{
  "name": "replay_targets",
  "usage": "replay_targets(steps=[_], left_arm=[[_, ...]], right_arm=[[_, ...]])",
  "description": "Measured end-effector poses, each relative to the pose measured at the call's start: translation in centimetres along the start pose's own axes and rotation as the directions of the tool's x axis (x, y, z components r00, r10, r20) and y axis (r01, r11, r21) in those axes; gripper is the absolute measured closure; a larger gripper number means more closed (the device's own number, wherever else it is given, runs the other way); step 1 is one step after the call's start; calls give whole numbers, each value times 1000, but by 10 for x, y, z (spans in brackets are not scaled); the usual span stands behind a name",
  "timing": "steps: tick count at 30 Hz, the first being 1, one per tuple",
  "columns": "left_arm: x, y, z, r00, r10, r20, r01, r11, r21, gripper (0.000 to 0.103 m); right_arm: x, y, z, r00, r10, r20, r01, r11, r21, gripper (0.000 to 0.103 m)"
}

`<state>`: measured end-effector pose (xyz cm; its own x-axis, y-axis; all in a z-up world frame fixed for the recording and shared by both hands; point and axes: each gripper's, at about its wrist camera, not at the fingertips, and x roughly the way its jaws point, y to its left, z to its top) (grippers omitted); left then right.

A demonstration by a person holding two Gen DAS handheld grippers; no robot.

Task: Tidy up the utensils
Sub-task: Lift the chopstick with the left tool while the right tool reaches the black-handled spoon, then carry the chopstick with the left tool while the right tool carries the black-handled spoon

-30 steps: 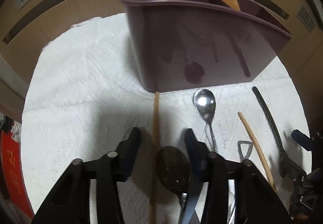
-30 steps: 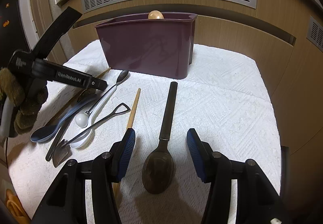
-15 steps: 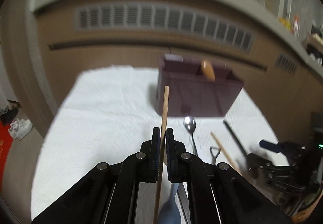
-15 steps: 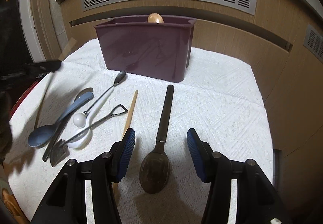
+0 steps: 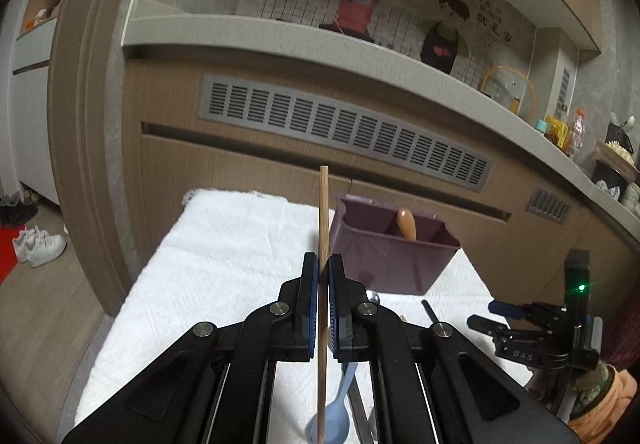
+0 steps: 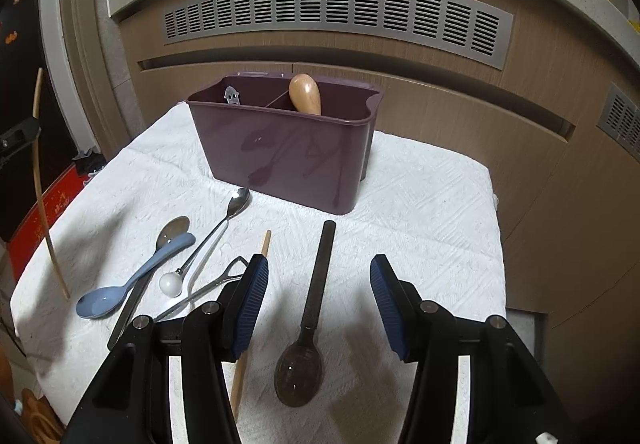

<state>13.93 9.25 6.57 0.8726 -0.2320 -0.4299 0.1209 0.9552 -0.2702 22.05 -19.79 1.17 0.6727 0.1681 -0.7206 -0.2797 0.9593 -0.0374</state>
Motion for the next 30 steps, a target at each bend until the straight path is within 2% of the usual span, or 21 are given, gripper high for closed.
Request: replay_targets(steps=[3, 5, 10, 18, 19, 21, 23, 28, 30], left_arm=[[-4, -2, 5, 1000, 12, 24, -12, 1000, 13, 98], [-8, -4, 8, 999, 13, 44, -13, 1000, 15, 98], [-14, -8, 11, 997, 2, 73, -5, 999, 32, 98], [-1, -4, 10, 999, -4, 39, 2, 1000, 27, 98], [1, -4, 10, 999, -4, 35, 3, 1000, 26, 98], [3, -4, 9, 1000, -5, 29, 5, 1000, 25, 98], [4, -5, 9, 1000, -8, 23, 8, 1000, 27, 98], [6, -12, 7, 1000, -24, 8, 23, 999, 36, 98], [6, -15, 7, 1000, -30, 2, 30, 999, 39, 98]], right_arm=[[7, 0, 4, 1000, 18, -19, -18, 1000, 2, 59], [18, 0, 9, 998, 38, -55, -39, 999, -1, 71], [66, -7, 21, 982, 66, -175, -55, 996, 67, 75], [108, -3, 24, 972, -8, -235, 27, 997, 78, 85], [109, -3, 24, 971, -21, -237, 41, 996, 79, 92], [108, -4, 24, 972, -15, -236, 32, 997, 72, 92], [101, -3, 21, 974, -9, -226, 24, 998, 62, 100], [64, -6, 17, 988, 22, -155, -12, 998, 65, 101], [54, -7, 14, 988, 40, -151, -31, 998, 61, 101]])
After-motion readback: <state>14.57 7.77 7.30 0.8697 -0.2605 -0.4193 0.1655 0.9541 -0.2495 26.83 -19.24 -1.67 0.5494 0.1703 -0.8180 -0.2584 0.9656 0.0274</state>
